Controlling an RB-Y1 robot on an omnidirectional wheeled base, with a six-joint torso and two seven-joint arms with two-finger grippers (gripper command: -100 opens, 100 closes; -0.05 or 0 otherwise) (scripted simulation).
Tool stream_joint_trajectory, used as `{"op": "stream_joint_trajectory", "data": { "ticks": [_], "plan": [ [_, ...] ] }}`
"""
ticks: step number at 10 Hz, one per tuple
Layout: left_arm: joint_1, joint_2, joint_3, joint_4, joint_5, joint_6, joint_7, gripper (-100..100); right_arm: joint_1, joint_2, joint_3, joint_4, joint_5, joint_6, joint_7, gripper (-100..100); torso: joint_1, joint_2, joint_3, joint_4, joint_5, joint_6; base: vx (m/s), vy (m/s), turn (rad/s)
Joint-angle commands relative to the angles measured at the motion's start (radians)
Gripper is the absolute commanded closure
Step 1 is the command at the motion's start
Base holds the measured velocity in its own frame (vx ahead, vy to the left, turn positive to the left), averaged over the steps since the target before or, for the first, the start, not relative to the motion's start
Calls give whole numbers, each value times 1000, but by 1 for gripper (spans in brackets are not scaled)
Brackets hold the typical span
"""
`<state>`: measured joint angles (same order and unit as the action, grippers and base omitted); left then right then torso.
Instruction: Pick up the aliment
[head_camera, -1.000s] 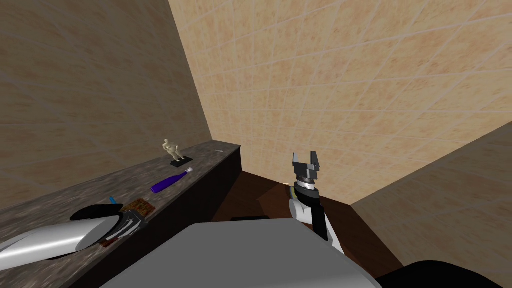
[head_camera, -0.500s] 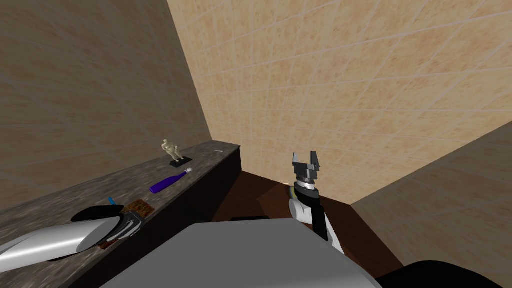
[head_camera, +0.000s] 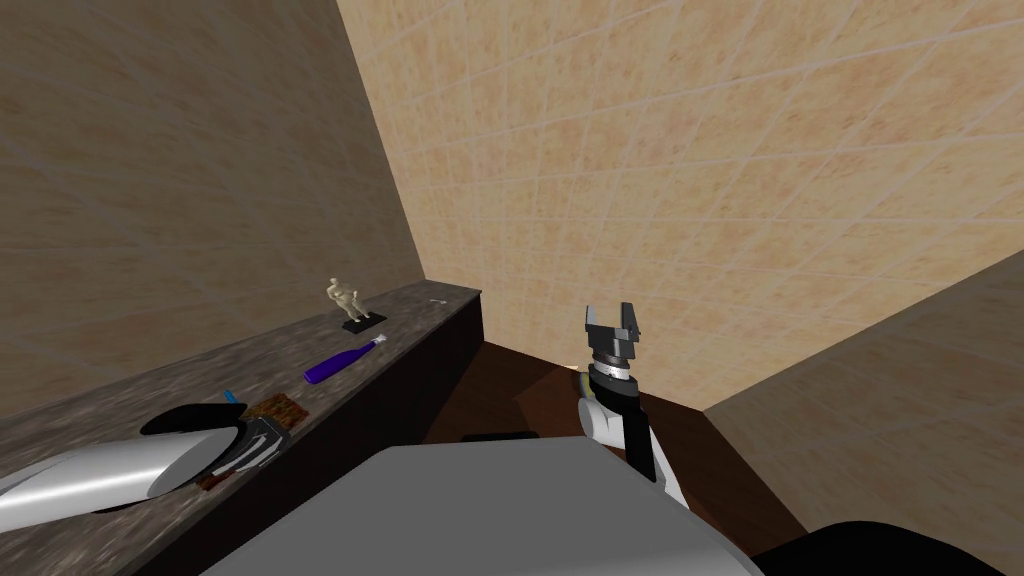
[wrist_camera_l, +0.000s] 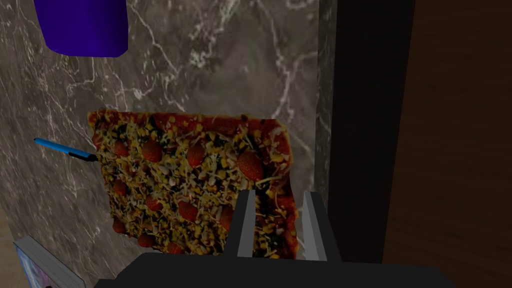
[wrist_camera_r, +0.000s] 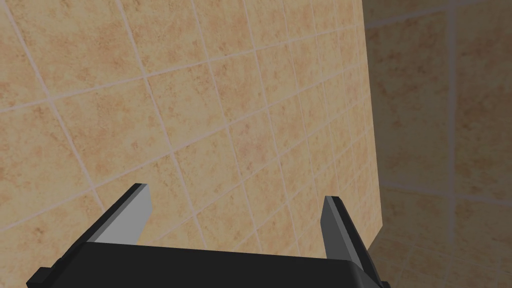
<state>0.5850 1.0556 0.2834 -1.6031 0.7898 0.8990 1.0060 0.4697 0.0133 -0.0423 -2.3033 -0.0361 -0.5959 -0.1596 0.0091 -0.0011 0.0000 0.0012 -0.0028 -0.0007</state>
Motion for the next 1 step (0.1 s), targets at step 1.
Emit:
{"op": "stream_joint_trajectory", "data": {
  "ticks": [1],
  "plan": [
    [0,0,0,0,0,0,0,0,0,0,0,0,0,0,0,0,0,0,0,0,0,0,0,0,0]
  ]
}}
